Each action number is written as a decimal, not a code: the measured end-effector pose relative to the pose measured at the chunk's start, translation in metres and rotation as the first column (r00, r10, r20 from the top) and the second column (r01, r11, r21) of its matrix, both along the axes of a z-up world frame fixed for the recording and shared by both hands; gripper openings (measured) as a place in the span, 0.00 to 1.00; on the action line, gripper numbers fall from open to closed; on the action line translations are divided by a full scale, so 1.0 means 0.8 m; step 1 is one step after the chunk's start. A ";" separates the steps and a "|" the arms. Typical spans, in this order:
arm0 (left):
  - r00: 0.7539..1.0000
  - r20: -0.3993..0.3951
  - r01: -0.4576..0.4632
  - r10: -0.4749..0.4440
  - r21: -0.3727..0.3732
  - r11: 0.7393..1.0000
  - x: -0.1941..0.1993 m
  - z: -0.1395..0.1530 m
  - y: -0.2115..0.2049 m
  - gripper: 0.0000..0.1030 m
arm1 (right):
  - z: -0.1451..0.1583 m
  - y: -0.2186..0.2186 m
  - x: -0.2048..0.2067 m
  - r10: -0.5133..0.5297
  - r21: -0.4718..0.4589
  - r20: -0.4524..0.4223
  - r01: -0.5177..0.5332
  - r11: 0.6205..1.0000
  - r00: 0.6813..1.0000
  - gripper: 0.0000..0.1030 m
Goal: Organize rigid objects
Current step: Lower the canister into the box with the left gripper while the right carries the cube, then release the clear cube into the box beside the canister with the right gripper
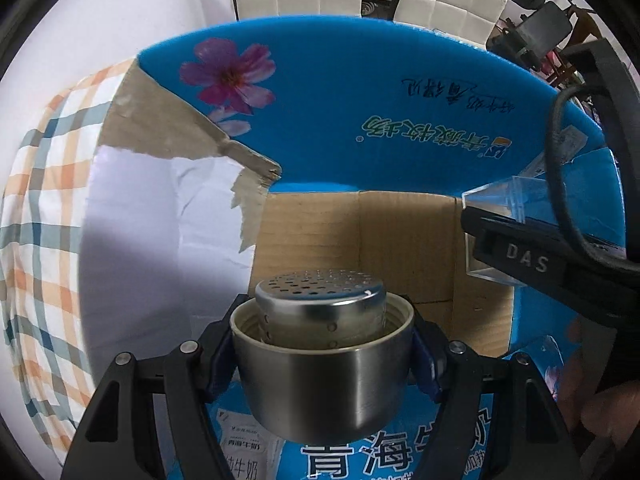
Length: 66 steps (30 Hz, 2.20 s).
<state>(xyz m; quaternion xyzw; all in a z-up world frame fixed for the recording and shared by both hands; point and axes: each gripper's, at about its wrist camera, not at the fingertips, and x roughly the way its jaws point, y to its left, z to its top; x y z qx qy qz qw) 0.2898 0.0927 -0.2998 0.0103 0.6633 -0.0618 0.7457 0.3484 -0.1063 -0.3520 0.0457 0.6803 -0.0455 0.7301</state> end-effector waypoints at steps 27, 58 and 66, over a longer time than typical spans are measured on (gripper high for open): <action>0.998 -0.052 0.022 -0.035 -0.223 0.975 0.049 -0.023 -0.030 0.67 | 0.116 -0.061 -0.017 0.040 -0.024 0.142 -0.037 0.999 0.989 0.98; 0.996 0.085 0.034 -0.028 -0.071 0.997 -0.008 0.060 0.020 0.93 | 0.127 -0.065 -0.045 0.036 -0.020 0.122 -0.034 0.999 0.992 0.98; 0.986 0.166 0.014 -0.014 -0.002 1.000 -0.052 0.101 0.012 0.93 | 0.142 -0.059 -0.104 0.050 0.060 0.118 -0.058 0.997 0.992 0.98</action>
